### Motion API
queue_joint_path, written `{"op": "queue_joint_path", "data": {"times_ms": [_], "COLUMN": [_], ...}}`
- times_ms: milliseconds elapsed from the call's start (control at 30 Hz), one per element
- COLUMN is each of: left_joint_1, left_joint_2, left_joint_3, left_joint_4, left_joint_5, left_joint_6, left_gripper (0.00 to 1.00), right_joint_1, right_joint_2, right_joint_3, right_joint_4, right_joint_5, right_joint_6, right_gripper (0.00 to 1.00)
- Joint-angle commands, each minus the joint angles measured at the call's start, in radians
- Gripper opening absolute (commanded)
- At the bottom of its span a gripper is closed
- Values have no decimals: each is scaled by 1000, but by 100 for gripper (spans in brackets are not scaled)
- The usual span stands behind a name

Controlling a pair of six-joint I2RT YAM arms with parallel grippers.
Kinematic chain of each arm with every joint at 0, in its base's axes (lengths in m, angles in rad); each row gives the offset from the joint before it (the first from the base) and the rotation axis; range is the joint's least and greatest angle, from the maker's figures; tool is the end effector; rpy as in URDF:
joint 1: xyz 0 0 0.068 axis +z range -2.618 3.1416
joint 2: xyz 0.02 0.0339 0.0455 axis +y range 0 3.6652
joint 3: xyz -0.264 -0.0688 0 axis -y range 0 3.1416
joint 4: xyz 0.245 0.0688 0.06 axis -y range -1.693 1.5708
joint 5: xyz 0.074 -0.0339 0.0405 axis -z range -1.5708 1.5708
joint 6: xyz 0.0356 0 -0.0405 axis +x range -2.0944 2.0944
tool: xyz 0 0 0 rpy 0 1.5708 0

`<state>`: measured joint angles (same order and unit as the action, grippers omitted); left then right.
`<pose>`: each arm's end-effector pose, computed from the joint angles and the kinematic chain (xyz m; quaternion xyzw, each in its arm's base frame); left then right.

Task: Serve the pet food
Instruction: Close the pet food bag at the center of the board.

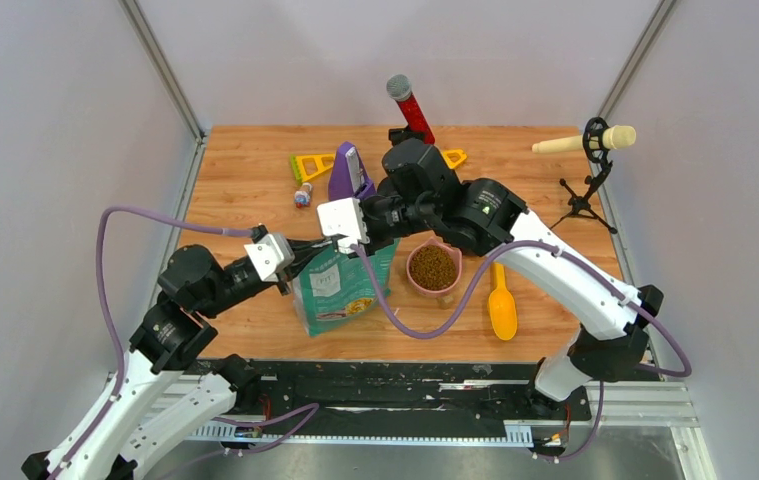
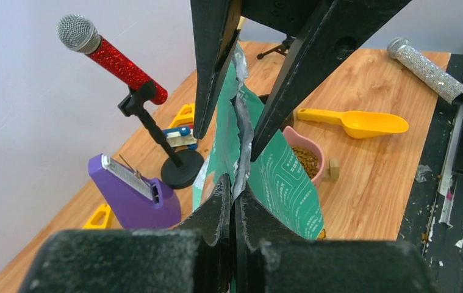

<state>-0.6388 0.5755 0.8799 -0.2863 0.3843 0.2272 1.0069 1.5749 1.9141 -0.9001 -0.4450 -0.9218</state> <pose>0.0894 -0.0830 0.3898 0.4123 0.5671 -0.2741 0.6582 0.1592 0.2804 0.4591 -0.7622 0.3988 0.2130 0.4632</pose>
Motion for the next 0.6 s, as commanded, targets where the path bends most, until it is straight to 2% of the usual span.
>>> {"op": "queue_joint_path", "data": {"times_ms": [0, 200, 267, 333, 467, 500, 567], "left_joint_1": [-1, -2, -1, -1, -1, -1, -2], "left_joint_2": [-22, -40, -39, -40, -49, -52, -62], "left_joint_3": [54, 53, 53, 54, 52, 48, 36], "left_joint_4": [60, 55, 54, 54, 53, 56, 58], "left_joint_5": [39, 47, 47, 47, -10, -42, -98], "left_joint_6": [35, 46, 48, 49, 30, 24, 1], "left_gripper": [0, 0, 0, 0, 1, 15, 34], "right_joint_1": [16, 29, 33, 37, 38, 38, 39], "right_joint_2": [28, 67, 76, 82, 96, 100, 98], "right_joint_3": [57, 92, 97, 107, 154, 164, 169], "right_joint_4": [-13, -35, -35, -38, -37, -36, -35], "right_joint_5": [-15, 5, 12, 14, 25, 31, 37], "right_joint_6": [-16, -20, -19, -16, 36, 46, 57], "right_gripper": [34, 30, 22, 2, 0, 0, 0]}}
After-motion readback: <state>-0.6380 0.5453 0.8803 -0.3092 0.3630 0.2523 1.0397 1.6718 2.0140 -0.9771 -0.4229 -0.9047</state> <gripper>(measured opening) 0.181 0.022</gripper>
